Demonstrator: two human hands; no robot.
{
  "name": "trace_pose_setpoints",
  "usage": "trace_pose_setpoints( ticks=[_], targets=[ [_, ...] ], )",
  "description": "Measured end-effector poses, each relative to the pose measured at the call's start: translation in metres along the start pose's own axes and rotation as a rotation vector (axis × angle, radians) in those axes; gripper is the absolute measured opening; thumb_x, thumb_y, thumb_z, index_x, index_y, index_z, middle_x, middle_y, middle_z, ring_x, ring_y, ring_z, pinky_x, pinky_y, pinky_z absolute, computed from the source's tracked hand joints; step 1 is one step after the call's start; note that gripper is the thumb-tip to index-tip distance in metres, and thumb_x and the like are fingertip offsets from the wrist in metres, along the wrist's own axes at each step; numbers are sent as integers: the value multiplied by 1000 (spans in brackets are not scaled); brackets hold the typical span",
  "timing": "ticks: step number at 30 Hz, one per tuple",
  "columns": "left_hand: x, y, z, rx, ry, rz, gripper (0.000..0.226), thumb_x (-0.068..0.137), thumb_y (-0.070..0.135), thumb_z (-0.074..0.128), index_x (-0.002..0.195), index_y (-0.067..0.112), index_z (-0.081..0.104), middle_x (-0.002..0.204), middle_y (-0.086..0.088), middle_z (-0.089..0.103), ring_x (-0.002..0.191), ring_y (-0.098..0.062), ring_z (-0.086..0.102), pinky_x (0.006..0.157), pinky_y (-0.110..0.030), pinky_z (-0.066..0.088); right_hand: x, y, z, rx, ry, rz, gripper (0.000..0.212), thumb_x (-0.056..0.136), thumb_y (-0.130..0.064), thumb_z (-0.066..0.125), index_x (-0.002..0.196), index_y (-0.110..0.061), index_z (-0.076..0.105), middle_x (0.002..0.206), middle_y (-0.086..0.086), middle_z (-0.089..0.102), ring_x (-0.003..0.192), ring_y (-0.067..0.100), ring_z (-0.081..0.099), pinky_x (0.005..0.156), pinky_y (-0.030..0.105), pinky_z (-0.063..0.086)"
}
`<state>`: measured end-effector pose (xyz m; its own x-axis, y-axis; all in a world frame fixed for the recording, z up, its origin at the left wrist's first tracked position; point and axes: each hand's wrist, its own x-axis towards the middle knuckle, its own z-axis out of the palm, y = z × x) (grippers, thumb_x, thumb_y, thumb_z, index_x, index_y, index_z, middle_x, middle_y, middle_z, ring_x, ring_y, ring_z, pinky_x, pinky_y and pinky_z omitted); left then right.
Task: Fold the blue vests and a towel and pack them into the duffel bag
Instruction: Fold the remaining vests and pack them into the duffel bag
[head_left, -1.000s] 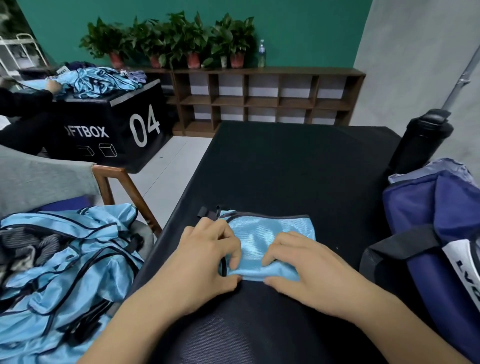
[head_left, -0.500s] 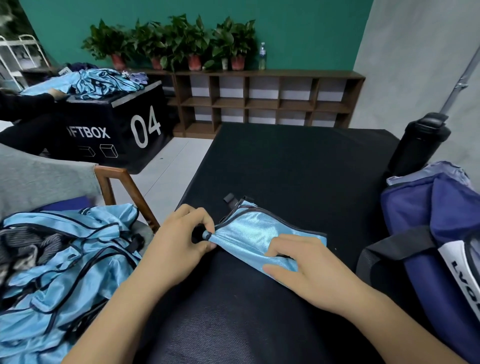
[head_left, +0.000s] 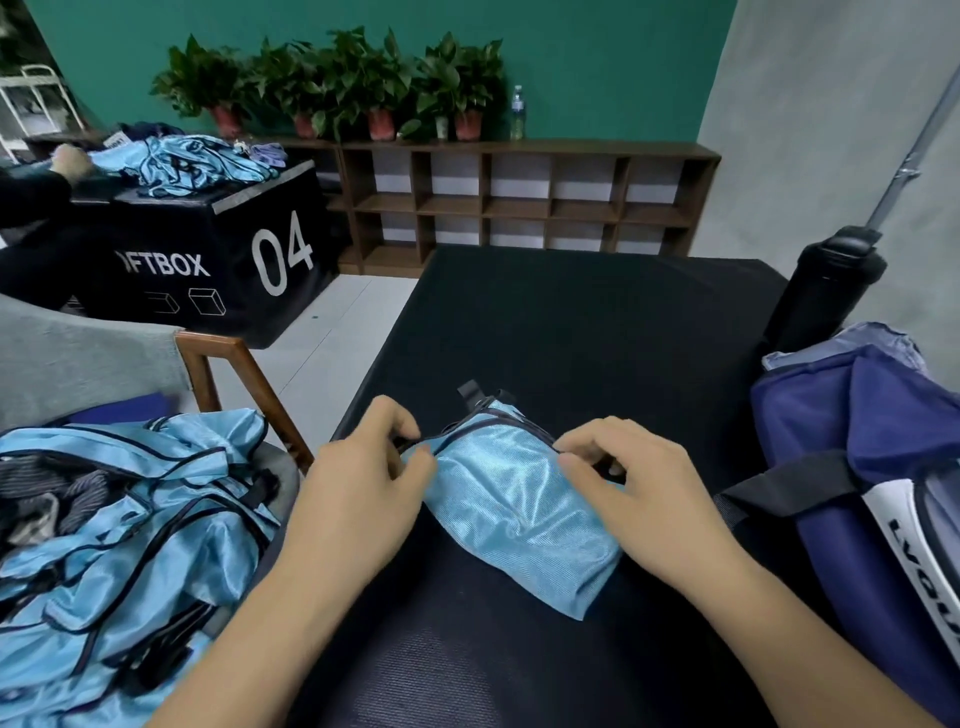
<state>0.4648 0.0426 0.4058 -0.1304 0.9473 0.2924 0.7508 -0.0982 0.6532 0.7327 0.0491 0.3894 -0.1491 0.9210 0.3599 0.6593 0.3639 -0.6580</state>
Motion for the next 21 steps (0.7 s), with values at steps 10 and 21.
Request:
trace_pose_setpoints(
  ticks=[10,21],
  targets=[
    [-5,-14,7,110,-359,89,10,95,42,70,88,36,71,79,13,72,72,-7,66,66,-24,53,4,19,9,-143,-104,191,26,89,-30,75,107,-46,66,95,-23,64,96,2,59,87,30,54],
    [-3,-18,4,122,-307,317,23,99,53,66,121,48,67,119,25,48,114,-3,48,103,-30,43,0,0,2,-199,-1,23,40,85,-38,81,115,-44,55,102,-20,56,99,7,57,88,29,46]
  ],
)
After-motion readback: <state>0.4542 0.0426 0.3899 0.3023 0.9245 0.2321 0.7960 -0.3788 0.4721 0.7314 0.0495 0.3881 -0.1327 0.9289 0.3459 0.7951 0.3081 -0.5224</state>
